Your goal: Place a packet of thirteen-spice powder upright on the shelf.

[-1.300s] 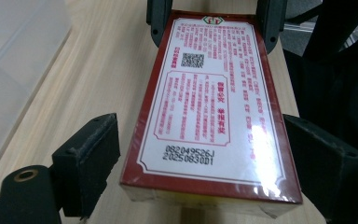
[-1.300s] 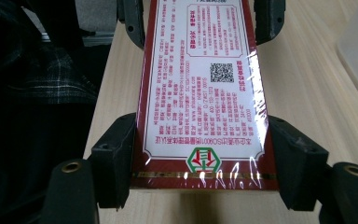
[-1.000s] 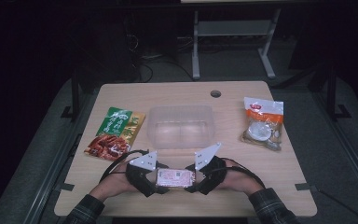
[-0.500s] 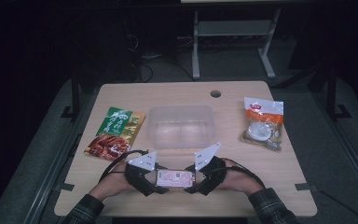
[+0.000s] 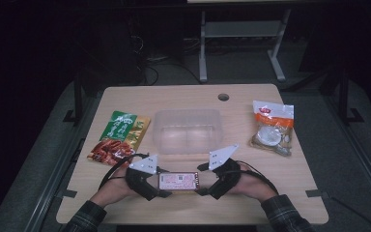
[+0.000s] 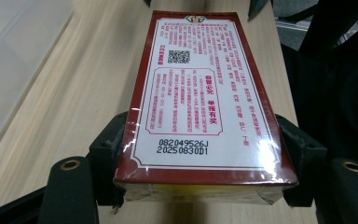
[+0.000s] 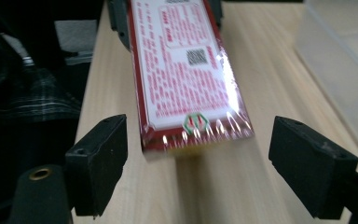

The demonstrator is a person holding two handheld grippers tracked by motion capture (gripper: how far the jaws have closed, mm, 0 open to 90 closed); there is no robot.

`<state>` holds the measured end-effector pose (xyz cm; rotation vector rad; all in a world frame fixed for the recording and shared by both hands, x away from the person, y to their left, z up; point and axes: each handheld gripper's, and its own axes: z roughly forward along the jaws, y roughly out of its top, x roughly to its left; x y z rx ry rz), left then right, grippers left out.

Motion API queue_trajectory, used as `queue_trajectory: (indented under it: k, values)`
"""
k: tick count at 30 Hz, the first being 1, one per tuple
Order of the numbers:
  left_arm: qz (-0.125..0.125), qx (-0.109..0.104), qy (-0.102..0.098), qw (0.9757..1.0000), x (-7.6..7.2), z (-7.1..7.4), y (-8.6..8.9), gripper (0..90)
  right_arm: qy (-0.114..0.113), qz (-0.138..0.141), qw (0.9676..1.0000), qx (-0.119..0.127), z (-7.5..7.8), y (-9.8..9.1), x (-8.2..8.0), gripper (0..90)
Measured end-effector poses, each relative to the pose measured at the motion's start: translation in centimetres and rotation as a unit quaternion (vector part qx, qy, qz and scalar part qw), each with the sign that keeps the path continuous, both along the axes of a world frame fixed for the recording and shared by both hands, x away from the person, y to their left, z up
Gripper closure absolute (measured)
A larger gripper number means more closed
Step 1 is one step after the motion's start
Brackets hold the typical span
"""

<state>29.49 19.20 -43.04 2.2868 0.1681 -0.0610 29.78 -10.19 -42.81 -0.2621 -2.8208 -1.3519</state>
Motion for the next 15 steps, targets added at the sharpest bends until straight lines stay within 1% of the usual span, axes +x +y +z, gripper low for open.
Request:
queue_trajectory:
  k: [1, 2, 3, 4, 5, 6, 7, 8, 9, 10, 11, 12, 13, 14, 15]
  values:
    - [0.0, 0.0, 0.0, 1.0, 0.0, 0.0, 0.0, 31.6, 0.0, 0.0, 1.0, 0.0, 0.0, 0.0, 0.0, 19.1]
    - [0.003, 0.001, 0.0, 1.0, 0.0, 0.1, 0.2, 31.6, -0.001, -0.009, 1.0, -0.001, 0.0, -0.3, 0.0, 18.5]
    - [0.007, 0.0, 0.0, 1.0, 0.0, 0.1, 0.3, 31.6, -0.005, -0.028, 0.9995, -0.011, -0.2, -0.7, -0.1, 18.3]
    - [0.006, 0.002, -0.002, 1.0, 0.1, 0.1, 0.4, 31.6, -0.005, -0.028, 0.9995, -0.011, -0.2, -0.7, -0.1, 18.3]
    - [0.01, 0.003, 0.0, 0.9999, 0.1, 0.1, 0.5, 31.6, -0.01, -0.04, 0.9989, -0.02, -0.3, -0.9, -0.2, 18.3]
    - [0.014, -0.002, 0.002, 0.9999, 0.2, 0.1, 0.8, 31.6, -0.006, -0.065, 0.9975, -0.028, -0.6, -1.5, -0.4, 19.6]
    - [0.014, -0.002, 0.002, 0.9999, 0.2, 0.1, 0.8, 31.6, -0.006, -0.065, 0.9975, -0.028, -0.6, -1.5, -0.4, 19.6]
    - [0.016, -0.002, 0.001, 0.9999, 0.2, 0.1, 1.0, 31.6, 0.0, -0.081, 0.9962, -0.032, -0.7, -1.8, -0.6, 19.5]
    - [0.017, -0.003, 0.003, 0.9998, 0.3, 0.1, 1.1, 31.7, 0.002, -0.101, 0.9941, -0.039, -1.0, -2.4, -0.9, 19.3]
    - [0.02, -0.004, 0.001, 0.9998, 0.3, 0.1, 1.3, 31.7, 0.011, -0.112, 0.9928, -0.04, -1.0, -2.6, -1.1, 19.2]
    - [0.02, -0.004, 0.001, 0.9998, 0.3, 0.1, 1.3, 31.6, 0.011, -0.112, 0.9928, -0.04, -1.0, -2.6, -1.1, 19.2]
    - [0.022, -0.007, 0.0, 0.9997, 0.4, 0.3, 1.5, 31.6, 0.01, -0.129, 0.9905, -0.047, -1.3, -3.3, -1.5, 19.2]
    - [0.024, -0.009, -0.001, 0.9997, 0.4, 0.4, 1.5, 31.7, 0.012, -0.138, 0.9893, -0.046, -1.4, -3.6, -1.7, 19.2]
    - [0.024, -0.009, -0.001, 0.9997, 0.4, 0.4, 1.5, 31.7, 0.012, -0.138, 0.9893, -0.046, -1.4, -3.6, -1.7, 19.2]
    - [0.027, -0.013, -0.001, 0.9996, 0.5, 0.5, 1.6, 31.6, 0.01, -0.15, 0.9873, -0.05, -1.6, -4.2, -2.1, 19.7]
